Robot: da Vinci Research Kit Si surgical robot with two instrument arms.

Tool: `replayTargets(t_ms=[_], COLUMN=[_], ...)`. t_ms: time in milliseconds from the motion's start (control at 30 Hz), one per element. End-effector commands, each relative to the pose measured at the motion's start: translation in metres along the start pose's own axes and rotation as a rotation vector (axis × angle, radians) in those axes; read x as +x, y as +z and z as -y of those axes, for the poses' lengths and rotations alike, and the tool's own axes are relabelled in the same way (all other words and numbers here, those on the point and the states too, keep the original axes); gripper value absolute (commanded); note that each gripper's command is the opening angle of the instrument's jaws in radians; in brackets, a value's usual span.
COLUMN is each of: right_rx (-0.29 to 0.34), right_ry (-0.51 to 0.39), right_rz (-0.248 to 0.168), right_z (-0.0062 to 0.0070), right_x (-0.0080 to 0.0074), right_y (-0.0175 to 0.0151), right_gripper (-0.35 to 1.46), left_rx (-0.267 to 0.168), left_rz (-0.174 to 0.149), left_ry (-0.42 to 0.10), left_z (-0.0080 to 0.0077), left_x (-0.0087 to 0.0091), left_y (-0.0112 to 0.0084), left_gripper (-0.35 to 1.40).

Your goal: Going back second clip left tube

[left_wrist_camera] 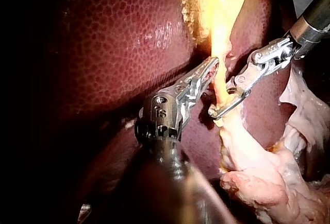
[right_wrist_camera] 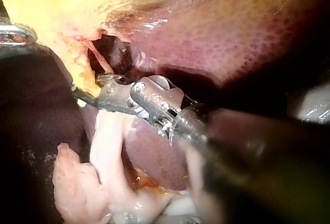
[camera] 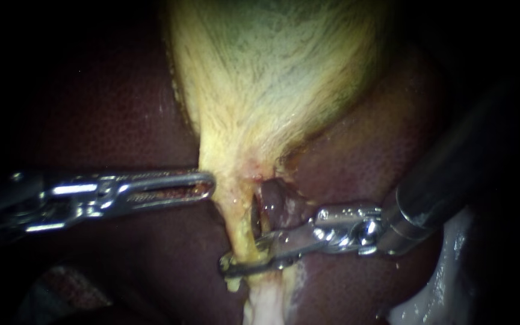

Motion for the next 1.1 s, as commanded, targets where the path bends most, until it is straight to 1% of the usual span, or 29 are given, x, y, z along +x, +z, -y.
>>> replayTargets(t_ms=[33,433,467,500,567,600,633,700,900,1100], right_rx=[0.0,0.0,0.003,0.003,0.005,0.004,0.001,-0.011,-0.02,-0.029], right_ry=[0.0,0.0,-0.001,0.004,-0.031,-0.072,-0.09,-0.137,-0.213,-0.283], right_rz=[0.0,0.0,-0.008,-0.015,-0.018,-0.015,-0.015,-0.019,-0.031,-0.034], right_z=[0.0,0.0,0.0,0.0,0.0,-0.0001,-0.0001,-0.0002,-0.0003,-0.0003], right_x=[0.0,0.0,0.0001,0.0001,0.0002,0.0003,0.0003,0.0004,0.0006,0.0008], right_y=[0.0,0.0001,0.0001,0.0001,0.0002,0.0003,0.0003,0.0005,0.0006,0.0005], right_gripper=[-0.35,-0.35,-0.26,-0.13,0.05,0.15,0.23,0.37,0.49,0.53], left_rx=[0.0,0.001,0.001,0.001,0.001,0.001,0.001,0.001,0.001,0.001], left_rz=[0.0,0.0,0.0,0.0,0.0,0.0,0.0,-0.001,0.0,0.0], left_ry=[0.0,0.0,0.0,0.0,0.0,0.0,0.0,0.0,0.0,0.0], left_z=[0.0,0.0,0.0,0.0,0.0,0.0,0.0,0.0,0.0,0.0], left_x=[0.0,0.0,0.0,0.0,0.0,0.0,0.0,0.0,0.0,0.0], left_y=[-0.0001,-0.0001,-0.0001,-0.0002,-0.0002,-0.0002,-0.0002,-0.0002,-0.0003,-0.0003], left_gripper=[-0.35,-0.35,-0.35,-0.35,-0.35,-0.35,-0.35,-0.35,-0.35,-0.35])
